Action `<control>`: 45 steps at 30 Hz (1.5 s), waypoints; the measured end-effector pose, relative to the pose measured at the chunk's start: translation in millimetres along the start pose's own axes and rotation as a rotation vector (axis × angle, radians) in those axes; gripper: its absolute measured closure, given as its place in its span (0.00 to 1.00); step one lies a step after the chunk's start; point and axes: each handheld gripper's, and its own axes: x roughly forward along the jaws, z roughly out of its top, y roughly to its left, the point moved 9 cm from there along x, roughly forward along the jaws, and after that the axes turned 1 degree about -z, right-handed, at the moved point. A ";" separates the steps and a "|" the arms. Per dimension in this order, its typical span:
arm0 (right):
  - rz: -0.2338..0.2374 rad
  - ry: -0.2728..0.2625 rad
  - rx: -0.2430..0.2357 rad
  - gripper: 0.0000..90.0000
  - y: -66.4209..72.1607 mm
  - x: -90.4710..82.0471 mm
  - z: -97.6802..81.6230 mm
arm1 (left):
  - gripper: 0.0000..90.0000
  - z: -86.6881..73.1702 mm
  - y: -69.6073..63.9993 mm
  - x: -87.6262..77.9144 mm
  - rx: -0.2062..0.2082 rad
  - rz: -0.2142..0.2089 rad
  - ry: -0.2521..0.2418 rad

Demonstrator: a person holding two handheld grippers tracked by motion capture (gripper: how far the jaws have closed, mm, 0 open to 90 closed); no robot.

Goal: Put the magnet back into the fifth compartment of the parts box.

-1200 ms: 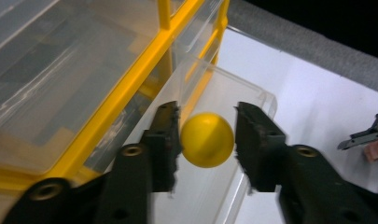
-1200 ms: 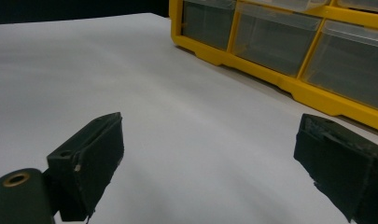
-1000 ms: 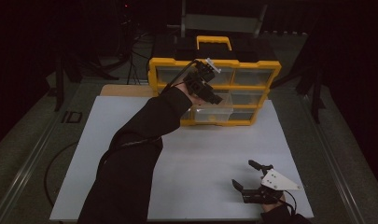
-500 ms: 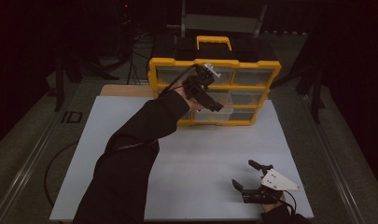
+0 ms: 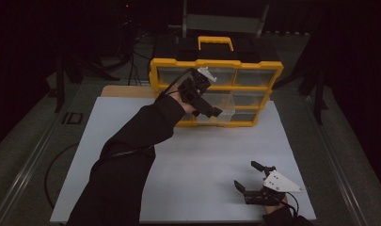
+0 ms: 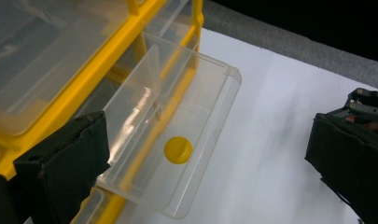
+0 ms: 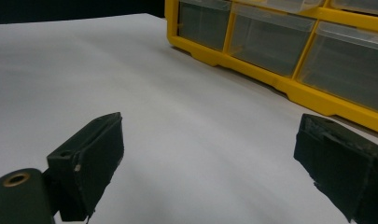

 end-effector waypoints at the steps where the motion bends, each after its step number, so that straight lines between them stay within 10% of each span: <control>1: 0.000 0.001 0.001 0.09 -0.1 0.0 -0.2 | 0.00 -0.5 -0.5 -1.4 0.005 -0.005 -0.005; 45: 0.003 -0.003 0.004 0.09 -0.8 0.7 0.2 | 0.00 -48.4 14.3 -58.1 0.007 0.021 -0.162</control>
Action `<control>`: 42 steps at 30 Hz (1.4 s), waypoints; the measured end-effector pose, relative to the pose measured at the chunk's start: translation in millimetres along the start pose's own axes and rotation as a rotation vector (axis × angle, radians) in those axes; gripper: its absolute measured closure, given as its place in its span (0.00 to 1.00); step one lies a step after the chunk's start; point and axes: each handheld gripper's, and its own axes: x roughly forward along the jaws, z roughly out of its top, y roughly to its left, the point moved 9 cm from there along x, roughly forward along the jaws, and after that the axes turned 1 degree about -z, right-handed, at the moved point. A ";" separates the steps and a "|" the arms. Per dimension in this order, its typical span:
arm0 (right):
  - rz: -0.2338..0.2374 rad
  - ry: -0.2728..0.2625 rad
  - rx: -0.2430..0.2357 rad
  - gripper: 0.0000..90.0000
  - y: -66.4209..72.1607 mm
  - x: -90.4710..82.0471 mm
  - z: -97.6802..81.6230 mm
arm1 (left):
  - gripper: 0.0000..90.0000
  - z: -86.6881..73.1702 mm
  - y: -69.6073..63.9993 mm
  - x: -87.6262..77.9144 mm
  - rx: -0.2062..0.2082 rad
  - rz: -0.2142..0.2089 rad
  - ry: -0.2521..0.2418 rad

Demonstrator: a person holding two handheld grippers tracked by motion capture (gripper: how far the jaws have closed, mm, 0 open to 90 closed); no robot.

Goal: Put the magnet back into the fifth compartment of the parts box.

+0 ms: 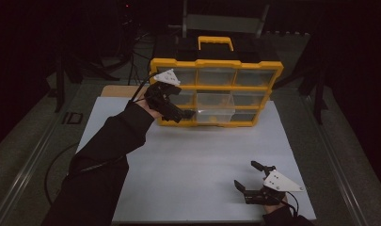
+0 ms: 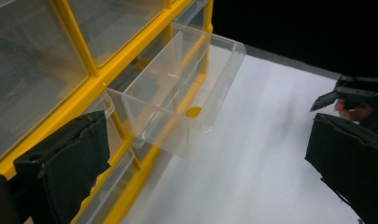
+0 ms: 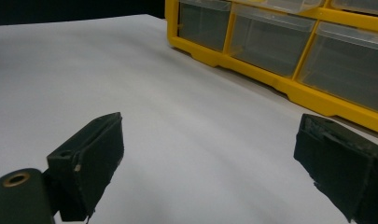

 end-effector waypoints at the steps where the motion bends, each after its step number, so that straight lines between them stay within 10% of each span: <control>1: 0.000 0.001 -0.001 0.09 0.0 0.0 0.0 | 0.00 -0.2 0.2 -0.8 0.004 0.002 -0.004; 42: -0.001 0.001 -0.017 0.09 2.1 0.8 2.3 | 0.00 -56.0 -1.6 -38.7 -0.059 0.033 -0.058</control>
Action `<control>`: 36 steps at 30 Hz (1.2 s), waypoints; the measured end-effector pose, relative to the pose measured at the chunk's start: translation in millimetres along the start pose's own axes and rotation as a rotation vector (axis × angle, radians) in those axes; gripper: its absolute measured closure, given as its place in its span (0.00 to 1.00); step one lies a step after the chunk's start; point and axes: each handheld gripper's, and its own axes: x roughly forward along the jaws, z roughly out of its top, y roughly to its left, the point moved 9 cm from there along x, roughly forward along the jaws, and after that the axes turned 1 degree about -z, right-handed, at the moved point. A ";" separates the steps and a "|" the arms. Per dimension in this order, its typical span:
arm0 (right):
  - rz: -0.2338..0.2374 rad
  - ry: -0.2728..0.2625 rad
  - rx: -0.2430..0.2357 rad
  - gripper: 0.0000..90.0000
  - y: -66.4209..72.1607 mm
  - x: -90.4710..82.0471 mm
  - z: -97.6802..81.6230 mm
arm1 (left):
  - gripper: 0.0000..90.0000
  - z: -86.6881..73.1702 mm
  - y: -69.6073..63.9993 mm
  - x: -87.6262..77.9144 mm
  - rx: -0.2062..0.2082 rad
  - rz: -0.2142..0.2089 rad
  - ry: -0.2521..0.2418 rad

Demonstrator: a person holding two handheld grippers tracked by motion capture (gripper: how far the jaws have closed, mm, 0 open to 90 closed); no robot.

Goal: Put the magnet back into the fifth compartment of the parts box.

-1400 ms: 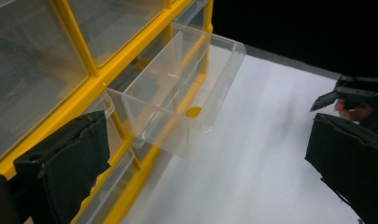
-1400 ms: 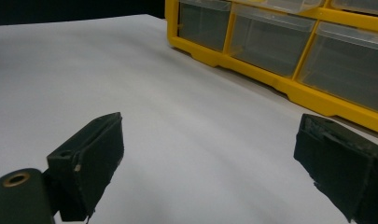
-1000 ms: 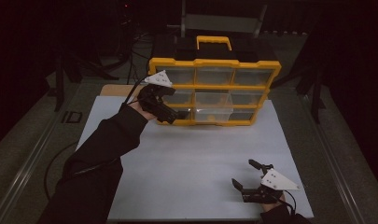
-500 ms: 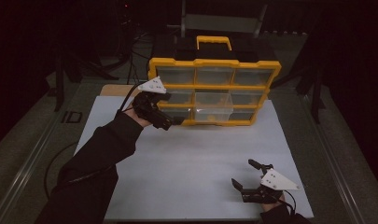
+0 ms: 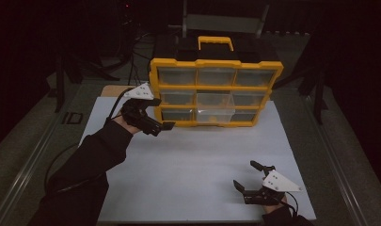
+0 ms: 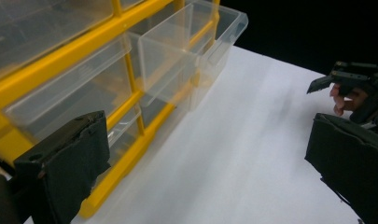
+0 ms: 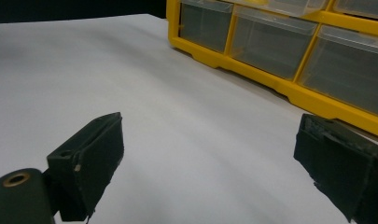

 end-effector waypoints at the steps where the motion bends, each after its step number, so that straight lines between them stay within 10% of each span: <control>1: 0.000 0.000 0.000 0.09 0.0 0.0 -0.1 | 0.00 -2.1 -0.1 -1.2 -0.003 -0.002 0.000; 36: -0.001 0.005 -0.004 0.09 0.3 0.6 -0.5 | 0.00 -86.3 -8.3 -34.7 -0.072 -0.004 -0.020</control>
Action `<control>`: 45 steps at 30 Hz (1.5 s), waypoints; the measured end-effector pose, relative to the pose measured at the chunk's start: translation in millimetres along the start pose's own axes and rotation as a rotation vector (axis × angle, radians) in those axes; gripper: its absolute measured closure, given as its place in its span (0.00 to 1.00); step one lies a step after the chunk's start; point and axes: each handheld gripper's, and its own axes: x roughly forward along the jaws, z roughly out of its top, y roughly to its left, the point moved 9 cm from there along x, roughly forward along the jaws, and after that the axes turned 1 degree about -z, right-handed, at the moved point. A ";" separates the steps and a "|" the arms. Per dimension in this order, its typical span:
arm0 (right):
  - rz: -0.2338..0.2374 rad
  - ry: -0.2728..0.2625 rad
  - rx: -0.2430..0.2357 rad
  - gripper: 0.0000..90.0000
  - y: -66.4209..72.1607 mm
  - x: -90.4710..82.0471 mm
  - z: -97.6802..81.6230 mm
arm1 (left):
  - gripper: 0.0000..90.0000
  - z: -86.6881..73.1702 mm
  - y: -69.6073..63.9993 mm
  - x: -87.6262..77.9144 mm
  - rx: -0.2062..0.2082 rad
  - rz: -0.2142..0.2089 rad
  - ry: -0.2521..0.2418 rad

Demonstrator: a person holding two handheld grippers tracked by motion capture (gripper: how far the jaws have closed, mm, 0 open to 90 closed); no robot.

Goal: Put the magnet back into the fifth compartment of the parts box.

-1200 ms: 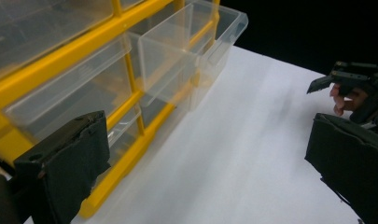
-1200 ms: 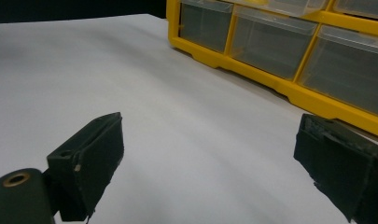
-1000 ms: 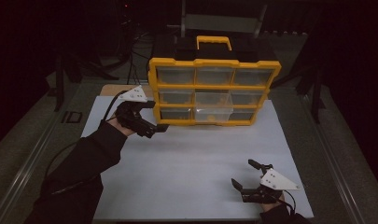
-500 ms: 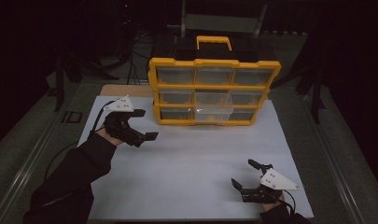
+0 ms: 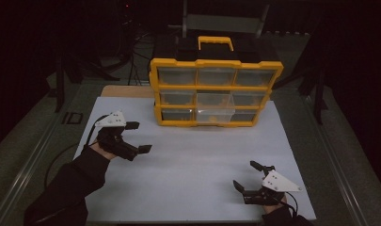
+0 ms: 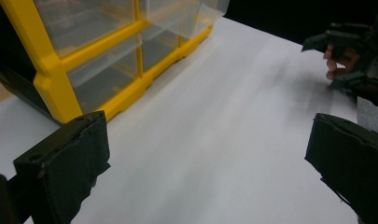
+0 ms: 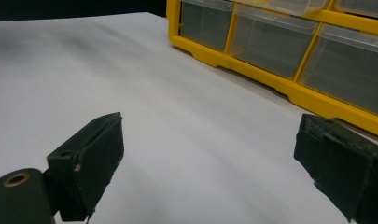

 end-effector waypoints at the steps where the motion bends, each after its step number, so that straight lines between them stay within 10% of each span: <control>1: -0.001 0.000 -0.001 0.09 -0.2 0.1 0.0 | 0.00 -2.0 -0.3 -0.9 -0.002 0.002 -0.005; 45: 0.005 0.011 -0.004 0.09 2.0 1.4 -1.3 | 0.00 -99.7 -20.9 -7.2 -0.068 -0.011 -0.035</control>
